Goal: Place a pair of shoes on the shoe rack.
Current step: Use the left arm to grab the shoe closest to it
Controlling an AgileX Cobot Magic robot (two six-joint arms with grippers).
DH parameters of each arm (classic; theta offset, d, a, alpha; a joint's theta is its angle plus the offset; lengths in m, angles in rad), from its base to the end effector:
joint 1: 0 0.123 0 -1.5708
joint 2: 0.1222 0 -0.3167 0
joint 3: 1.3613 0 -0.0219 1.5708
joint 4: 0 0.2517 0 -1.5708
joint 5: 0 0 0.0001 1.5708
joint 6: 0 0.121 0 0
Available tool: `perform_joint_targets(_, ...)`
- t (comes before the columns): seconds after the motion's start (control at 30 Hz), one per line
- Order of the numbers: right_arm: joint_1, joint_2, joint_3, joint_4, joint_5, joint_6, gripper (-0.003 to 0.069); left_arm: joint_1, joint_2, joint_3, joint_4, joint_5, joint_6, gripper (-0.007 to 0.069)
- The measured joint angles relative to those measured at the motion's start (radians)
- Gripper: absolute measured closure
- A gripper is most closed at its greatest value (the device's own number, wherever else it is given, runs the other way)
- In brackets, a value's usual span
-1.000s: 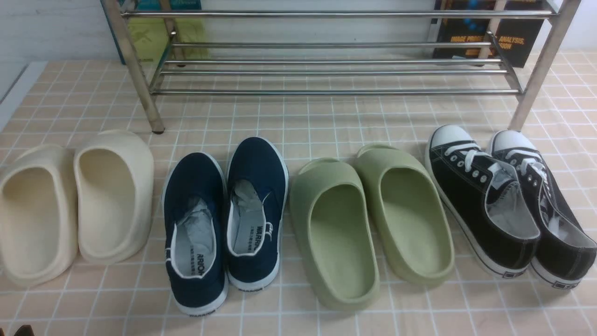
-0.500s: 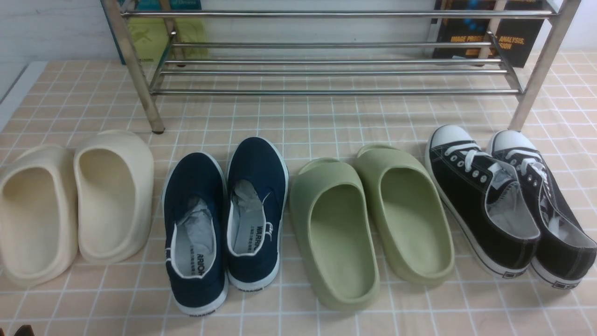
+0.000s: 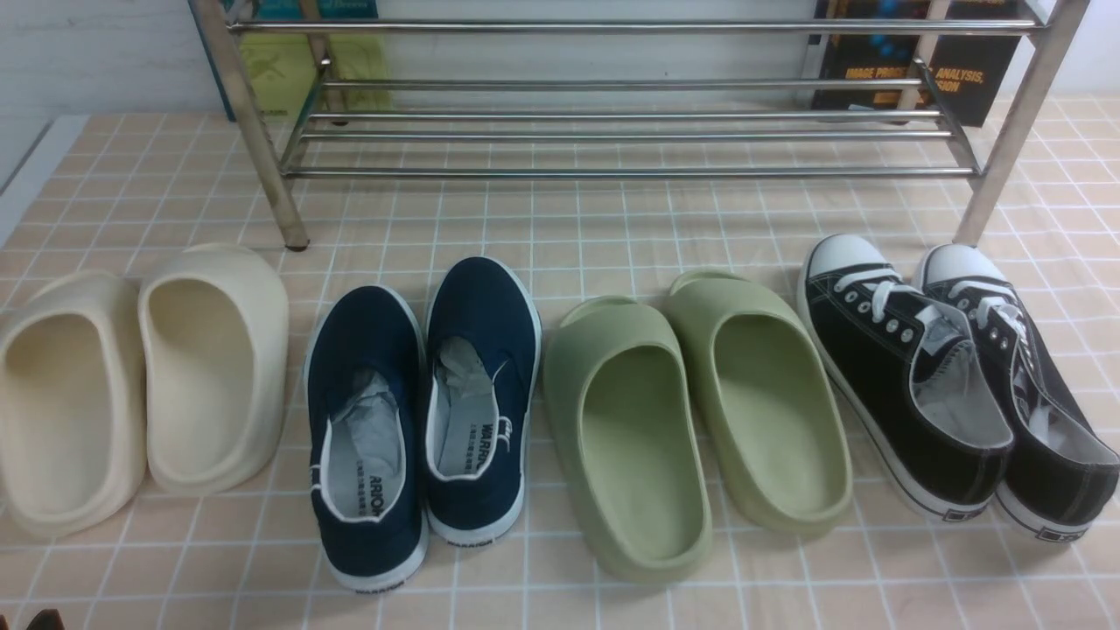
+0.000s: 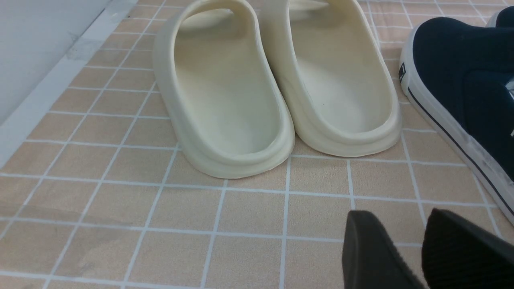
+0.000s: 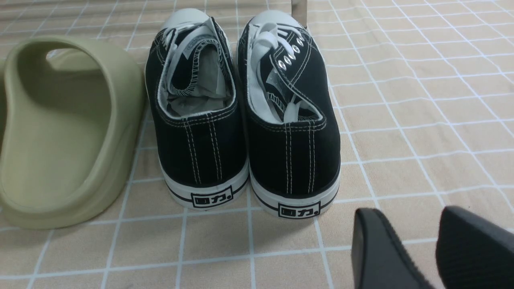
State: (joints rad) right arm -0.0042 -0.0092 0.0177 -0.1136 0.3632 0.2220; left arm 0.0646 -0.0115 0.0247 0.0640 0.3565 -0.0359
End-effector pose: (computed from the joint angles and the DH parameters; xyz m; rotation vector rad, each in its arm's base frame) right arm 0.0506 -0.0051 0.1666 0.1390 1.8478 0.0403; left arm 0.0505 0.0060 0.1647 -0.0531 1.8525 0.0824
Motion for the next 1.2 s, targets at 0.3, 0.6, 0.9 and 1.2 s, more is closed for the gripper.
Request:
perform_joint_targets(0.3, 0.0, 0.0, 0.0, 0.0, 0.0, 0.0, 0.042, 0.0, 0.0, 0.0, 0.0, 0.0, 0.0, 0.0385)
perform_joint_targets(0.6, 0.0, 0.0, 0.0, 0.0, 0.0, 0.0, 0.042, 0.0, 0.0, 0.0, 0.0, 0.0, 0.0, 0.0385)
perform_joint_targets(0.9, 0.0, 0.0, 0.0, 0.0, 0.0, 0.0, 0.042, 0.0, 0.0, 0.0, 0.037, 0.0, 0.0, 0.0385)
perform_joint_targets(1.2, 0.0, 0.0, 0.0, 0.0, 0.0, 0.0, 0.042, 0.0, 0.0, 0.002, 0.06, -0.012, -0.064, 0.0385)
